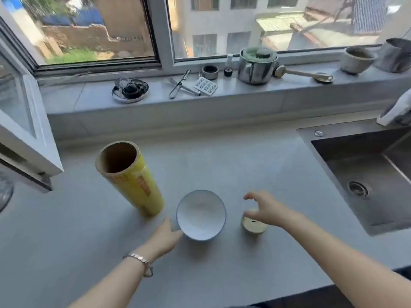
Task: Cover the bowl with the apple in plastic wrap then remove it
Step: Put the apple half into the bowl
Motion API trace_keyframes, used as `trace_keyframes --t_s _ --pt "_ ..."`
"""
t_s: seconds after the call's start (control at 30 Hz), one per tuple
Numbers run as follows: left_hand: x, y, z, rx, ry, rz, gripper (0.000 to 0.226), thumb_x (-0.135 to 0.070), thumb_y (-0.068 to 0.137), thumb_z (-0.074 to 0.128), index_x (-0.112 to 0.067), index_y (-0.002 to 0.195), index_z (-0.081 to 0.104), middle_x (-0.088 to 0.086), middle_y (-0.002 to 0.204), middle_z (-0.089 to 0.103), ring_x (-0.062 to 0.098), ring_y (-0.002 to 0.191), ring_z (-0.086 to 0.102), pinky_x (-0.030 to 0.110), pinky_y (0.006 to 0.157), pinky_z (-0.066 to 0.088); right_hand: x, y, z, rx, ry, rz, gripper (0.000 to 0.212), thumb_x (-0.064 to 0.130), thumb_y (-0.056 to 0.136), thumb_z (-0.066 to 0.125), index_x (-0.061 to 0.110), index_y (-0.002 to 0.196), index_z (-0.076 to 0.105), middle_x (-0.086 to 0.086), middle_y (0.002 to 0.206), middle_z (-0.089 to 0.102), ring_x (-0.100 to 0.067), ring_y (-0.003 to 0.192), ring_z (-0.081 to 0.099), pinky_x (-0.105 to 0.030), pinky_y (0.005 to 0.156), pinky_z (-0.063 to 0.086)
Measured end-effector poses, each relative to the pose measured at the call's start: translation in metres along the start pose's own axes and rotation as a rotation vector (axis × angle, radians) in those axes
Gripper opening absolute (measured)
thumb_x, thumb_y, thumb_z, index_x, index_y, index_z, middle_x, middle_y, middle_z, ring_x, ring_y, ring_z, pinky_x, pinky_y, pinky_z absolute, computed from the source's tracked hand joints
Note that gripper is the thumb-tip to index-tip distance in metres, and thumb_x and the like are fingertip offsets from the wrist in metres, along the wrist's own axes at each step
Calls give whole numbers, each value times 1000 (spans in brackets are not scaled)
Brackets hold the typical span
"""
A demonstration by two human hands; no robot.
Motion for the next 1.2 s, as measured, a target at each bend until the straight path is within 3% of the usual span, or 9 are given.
trace_keyframes --t_s 0.17,0.33,0.5,0.6,0.8,0.9,1.03,1.1,1.2 --pt "1 10 19 31 -439 -62 44 -12 89 47 -24 129 34 4 90 58 28 87 61 31 70 46 -26 1 33 121 -189 97 86 39 73 69 17 142 23 -4 148 28 -24 136 28 -31 107 29" --pt "-9 13 21 46 -626 -102 35 -15 82 49 -38 107 41 8 102 63 29 80 64 37 72 53 -42 11 47 143 -166 151 81 29 70 69 20 139 28 -2 141 35 -22 131 36 -31 100 39" --pt "-2 24 22 34 -611 -124 56 0 89 33 -35 132 32 13 110 59 31 77 64 35 65 56 -26 17 30 -70 -50 187 77 30 64 70 17 132 37 -3 130 44 -23 122 41 -30 90 41" --pt "1 25 22 44 -637 -134 56 -2 91 34 -33 138 29 16 123 58 27 76 66 27 56 53 16 24 17 -198 98 25 76 29 64 72 17 131 37 0 128 43 -21 121 39 -31 90 41" --pt "4 23 22 84 -635 -114 55 -5 93 35 -32 140 28 14 114 64 26 82 70 25 62 55 73 53 66 110 -150 -199 68 26 67 68 18 127 37 -1 125 39 -22 119 37 -29 82 44" --pt "3 22 23 100 -636 -107 54 -6 94 34 -31 140 27 11 107 64 19 75 68 22 62 55 75 61 79 106 -242 -149 64 35 71 66 17 125 37 -1 124 40 -22 118 39 -28 75 41" --pt "8 24 20 103 -628 -121 51 -8 95 36 -28 140 27 10 104 64 17 77 68 21 62 54 79 63 82 88 -209 -124 81 50 71 66 18 136 30 1 134 39 -19 127 36 -29 89 42" --pt "12 23 13 32 -626 -151 50 -10 94 42 -21 141 29 11 107 62 20 84 64 27 69 55 78 58 77 93 -193 -134 88 52 72 66 19 141 23 2 139 35 -17 132 32 -29 93 41" --pt "27 12 -23 -370 -539 -236 76 -16 85 63 -6 144 16 16 140 38 27 125 42 34 101 38 76 49 64 94 -126 -149 81 48 77 63 21 142 23 4 143 31 -15 133 29 -29 96 39"
Point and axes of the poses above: each hand's wrist, its own y-axis towards the middle knuckle, its own z-axis out of the palm, x = y × z, the point moved 4 cm from there along y, towards the middle knuckle
